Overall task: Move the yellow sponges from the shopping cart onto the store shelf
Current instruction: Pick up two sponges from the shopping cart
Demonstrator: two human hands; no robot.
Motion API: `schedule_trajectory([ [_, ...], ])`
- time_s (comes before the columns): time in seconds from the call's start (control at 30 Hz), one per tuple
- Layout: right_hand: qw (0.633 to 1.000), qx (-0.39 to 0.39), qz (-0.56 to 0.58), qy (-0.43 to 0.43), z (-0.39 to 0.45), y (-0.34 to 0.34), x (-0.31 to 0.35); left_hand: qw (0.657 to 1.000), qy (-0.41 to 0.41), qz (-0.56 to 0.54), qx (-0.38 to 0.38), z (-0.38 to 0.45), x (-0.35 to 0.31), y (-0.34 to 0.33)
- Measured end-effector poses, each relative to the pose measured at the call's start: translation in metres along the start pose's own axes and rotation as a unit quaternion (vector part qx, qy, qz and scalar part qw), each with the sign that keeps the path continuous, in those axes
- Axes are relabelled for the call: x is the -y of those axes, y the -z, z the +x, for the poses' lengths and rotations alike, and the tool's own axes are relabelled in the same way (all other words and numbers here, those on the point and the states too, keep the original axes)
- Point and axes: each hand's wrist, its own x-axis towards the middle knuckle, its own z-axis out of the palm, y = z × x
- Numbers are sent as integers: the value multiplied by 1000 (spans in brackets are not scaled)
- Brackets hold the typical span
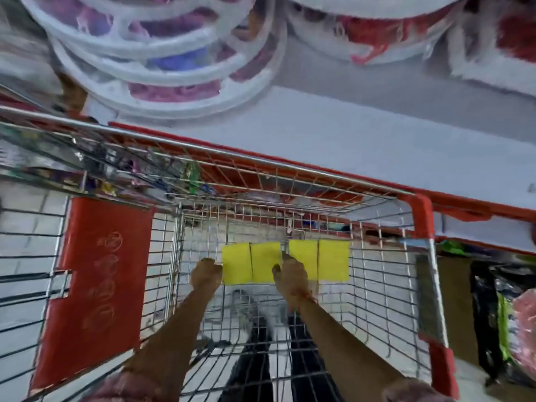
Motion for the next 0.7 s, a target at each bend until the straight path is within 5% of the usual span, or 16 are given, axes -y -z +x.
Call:
schedule_trajectory([
  [0.33,994,-40,62,-86,15,-22,7,992,39,-119,31,16,11,-15],
  [0.7,953,17,282,-109,-1,19,-2,956,68,-277,67,-18,-1,34],
])
